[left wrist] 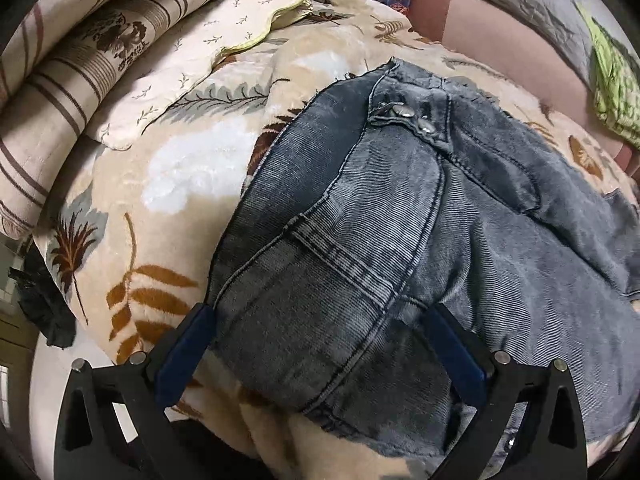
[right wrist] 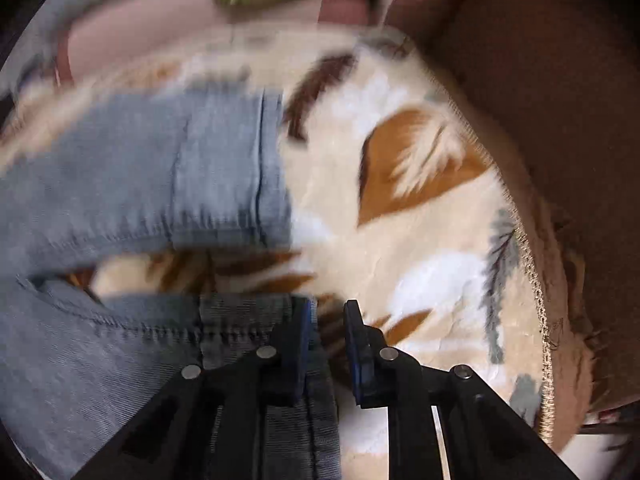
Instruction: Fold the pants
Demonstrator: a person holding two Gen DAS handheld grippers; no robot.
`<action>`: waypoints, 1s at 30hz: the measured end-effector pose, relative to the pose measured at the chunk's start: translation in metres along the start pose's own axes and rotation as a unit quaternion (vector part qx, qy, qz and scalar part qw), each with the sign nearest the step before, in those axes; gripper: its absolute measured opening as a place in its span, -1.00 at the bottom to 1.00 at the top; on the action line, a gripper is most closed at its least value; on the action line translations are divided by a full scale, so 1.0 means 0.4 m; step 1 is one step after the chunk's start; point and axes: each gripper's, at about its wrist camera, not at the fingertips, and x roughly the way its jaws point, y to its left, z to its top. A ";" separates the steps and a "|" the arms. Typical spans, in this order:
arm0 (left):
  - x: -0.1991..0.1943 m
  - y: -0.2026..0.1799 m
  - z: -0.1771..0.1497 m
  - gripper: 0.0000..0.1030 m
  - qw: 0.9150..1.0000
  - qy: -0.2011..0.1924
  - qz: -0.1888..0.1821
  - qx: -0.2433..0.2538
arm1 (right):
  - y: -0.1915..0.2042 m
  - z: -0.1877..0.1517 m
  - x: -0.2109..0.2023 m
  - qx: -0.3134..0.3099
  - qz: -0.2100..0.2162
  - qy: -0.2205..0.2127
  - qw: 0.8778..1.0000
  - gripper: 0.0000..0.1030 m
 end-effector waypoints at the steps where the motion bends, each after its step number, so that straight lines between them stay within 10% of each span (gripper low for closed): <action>1: -0.017 0.003 0.000 1.00 1.000 -0.009 -0.006 -0.004 | -0.016 -0.004 -0.020 0.018 0.014 -0.005 1.000 -0.56; 4: -0.077 -0.011 0.007 1.00 0.998 -0.052 -0.020 0.003 | -0.049 -0.032 -0.146 0.056 0.042 -0.063 0.996 -0.19; 6: -0.106 -0.030 0.010 1.00 0.997 -0.073 -0.028 0.016 | -0.061 -0.085 -0.221 0.079 0.121 -0.073 0.987 0.57; 9: -0.073 -0.059 0.005 1.00 0.997 -0.045 -0.042 0.043 | -0.061 -0.176 -0.219 0.095 0.222 -0.032 0.970 0.58; 11: 0.020 -0.056 -0.007 1.00 0.999 0.027 -0.015 0.043 | -0.067 -0.228 -0.148 0.108 0.219 0.021 0.970 0.55; 13: 0.018 -0.047 -0.008 1.00 0.999 0.015 -0.024 0.034 | -0.087 -0.257 -0.089 0.121 0.193 0.053 0.972 0.37; 23: -0.050 -0.069 0.247 1.00 0.993 -0.071 -0.093 0.000 | -0.089 0.044 -0.132 0.111 0.182 -0.036 0.976 0.38; 30: 0.102 -0.103 0.332 1.00 0.996 -0.042 -0.074 -0.009 | -0.051 0.173 0.093 0.136 0.161 0.038 0.977 0.37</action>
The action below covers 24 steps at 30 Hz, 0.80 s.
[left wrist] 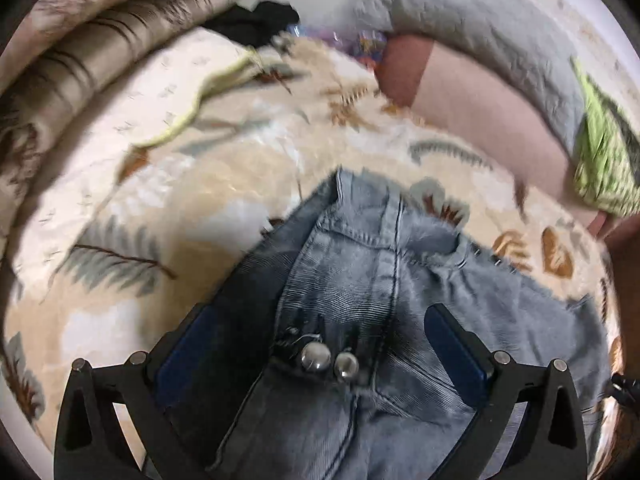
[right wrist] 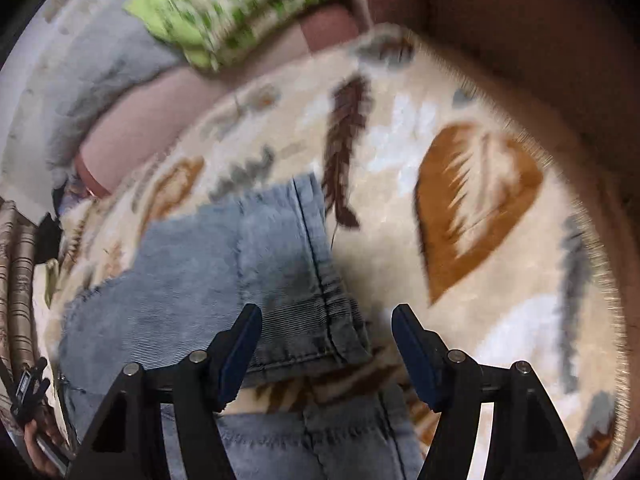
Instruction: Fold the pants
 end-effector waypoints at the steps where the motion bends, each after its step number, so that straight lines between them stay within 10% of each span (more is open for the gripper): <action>1: 0.016 0.000 -0.001 0.98 1.000 0.010 0.006 -0.002 | -0.006 -0.012 0.008 0.007 0.007 0.009 1.000 0.37; 3: 0.050 -0.005 -0.002 0.31 0.999 0.036 -0.009 0.003 | -0.002 -0.017 0.033 0.006 0.022 0.024 0.999 -0.45; 6: 0.056 -0.048 -0.002 -0.47 0.997 0.054 -0.002 0.048 | 0.044 -0.022 0.003 -0.041 -0.007 0.020 0.999 -0.54; 12: 0.007 -0.050 0.001 -0.45 0.997 0.029 0.020 0.064 | 0.096 -0.042 -0.148 -0.119 -0.073 -0.049 0.989 -0.53; 16: 0.049 -0.039 -0.007 -0.01 0.994 0.054 0.042 0.082 | 0.028 -0.098 0.020 -0.135 -0.116 0.065 0.982 -0.21; 18: 0.011 -0.020 0.023 0.15 0.997 0.043 0.018 0.063 | 0.009 -0.085 -0.011 -0.110 -0.101 0.029 0.988 0.30; 24: -0.027 -0.019 0.155 0.65 0.998 -0.023 -0.014 0.048 | 0.023 0.067 -0.097 -0.050 -0.018 -0.048 0.997 0.54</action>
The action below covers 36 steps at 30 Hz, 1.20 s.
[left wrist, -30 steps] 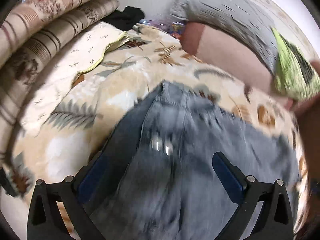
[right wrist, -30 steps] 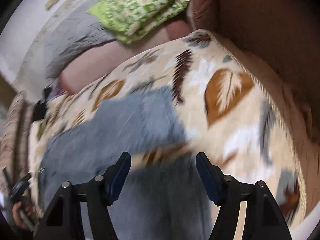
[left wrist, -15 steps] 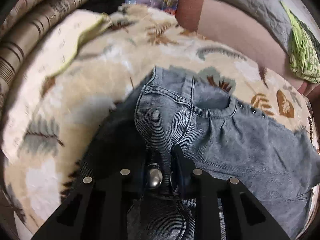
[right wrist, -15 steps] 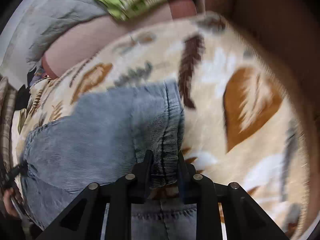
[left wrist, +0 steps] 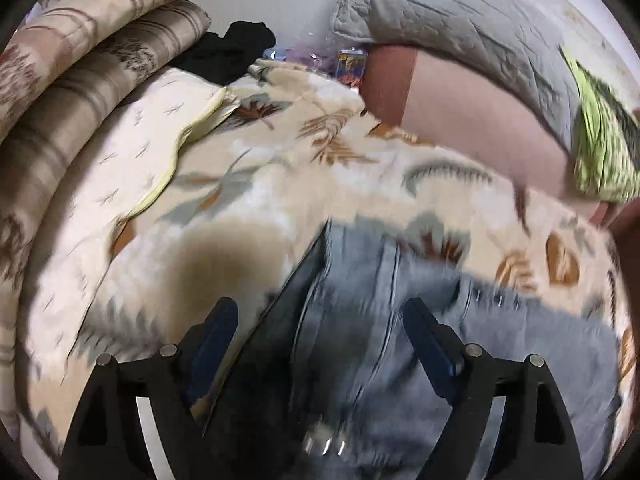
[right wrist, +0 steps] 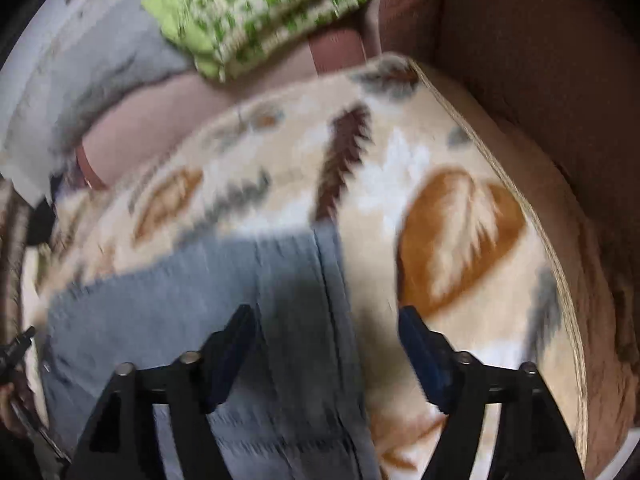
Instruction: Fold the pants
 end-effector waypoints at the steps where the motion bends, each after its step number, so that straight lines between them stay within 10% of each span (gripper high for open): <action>1: 0.023 -0.002 0.020 0.65 1.000 0.012 -0.014 -0.004 | 0.007 0.030 0.022 0.004 0.010 0.000 1.000 0.54; 9: 0.216 -0.041 0.086 0.64 0.998 0.058 -0.003 -0.017 | 0.011 0.082 0.184 0.044 0.032 0.036 0.998 0.54; 13: 0.278 -0.045 0.095 -0.53 0.996 0.082 0.039 -0.018 | 0.017 0.087 0.247 0.040 0.031 0.057 0.997 0.46; 16: 0.274 -0.055 0.102 -0.76 0.996 0.085 0.029 -0.006 | 0.037 0.097 0.259 0.011 0.004 0.060 0.998 -0.49; 19: 0.246 -0.059 0.112 -0.78 0.997 0.069 0.032 0.000 | 0.042 0.110 0.250 0.005 0.002 0.055 0.998 -0.57; 27: -0.034 -0.022 0.115 -0.78 0.998 -0.046 -0.034 -0.019 | 0.047 0.121 0.062 0.011 0.038 -0.042 0.998 -0.59; 36: -0.340 0.160 -0.208 -0.78 0.991 -0.073 -0.104 -0.034 | -0.043 -0.169 -0.279 0.024 0.119 -0.129 0.984 -0.59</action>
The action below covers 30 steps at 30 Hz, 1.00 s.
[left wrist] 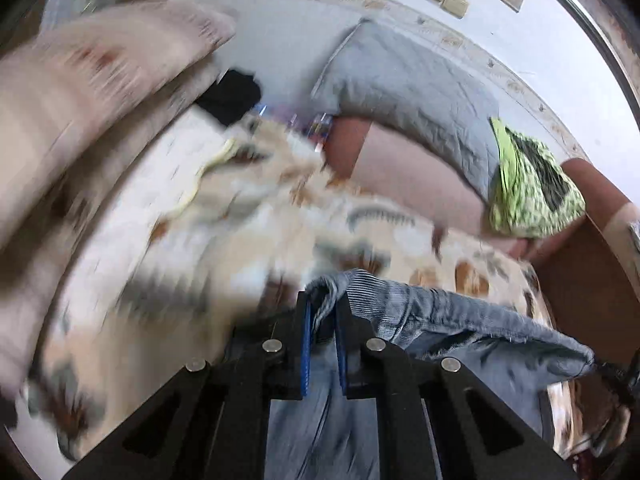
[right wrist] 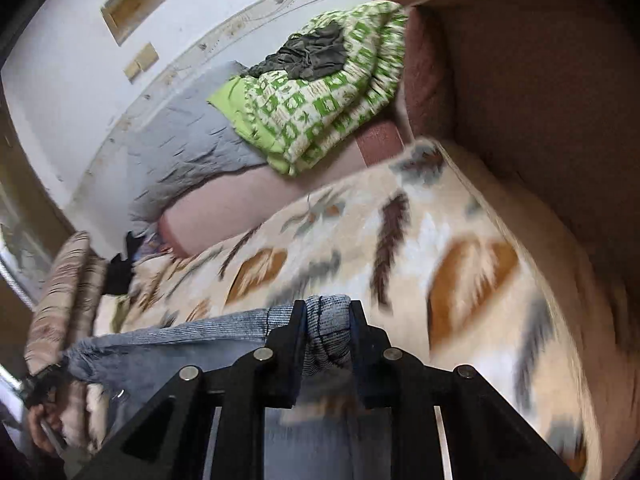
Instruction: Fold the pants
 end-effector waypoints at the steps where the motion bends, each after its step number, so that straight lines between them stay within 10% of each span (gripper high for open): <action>1: 0.002 0.024 -0.039 -0.76 1.000 0.022 0.001 -0.004 | -0.017 -0.046 -0.023 0.004 -0.002 0.008 1.000 -0.58; 4: 0.035 0.131 -0.173 -0.71 0.990 0.116 0.076 -0.028 | -0.093 -0.256 -0.064 0.031 -0.026 0.069 0.997 -0.40; 7: 0.026 0.175 -0.199 -0.68 0.983 0.129 0.120 -0.053 | -0.170 -0.380 -0.080 0.078 -0.062 0.121 0.988 -0.02; 9: -0.001 0.149 -0.167 -0.43 0.986 0.096 0.124 -0.053 | -0.184 -0.375 -0.131 0.105 -0.065 0.090 0.988 0.23; 11: -0.023 0.082 -0.135 0.28 0.992 0.055 0.108 -0.038 | -0.168 -0.344 -0.161 0.111 -0.059 0.066 0.990 0.37; 17: 0.038 -0.123 -0.139 0.39 0.996 0.041 0.062 0.044 | -0.053 -0.285 -0.118 0.117 0.062 0.067 0.989 0.43; 22: 0.237 -0.059 -0.259 0.40 0.967 0.207 0.147 0.003 | -0.061 -0.351 0.031 0.131 -0.031 0.166 0.977 0.50; 26: 0.098 0.007 -0.236 0.40 0.984 0.120 0.084 -0.098 | 0.038 -0.299 -0.020 0.044 -0.057 0.121 0.990 0.51; 30: 0.046 0.062 -0.229 0.56 0.980 0.076 0.061 -0.175 | 0.118 -0.269 -0.012 0.009 -0.013 0.103 0.995 0.51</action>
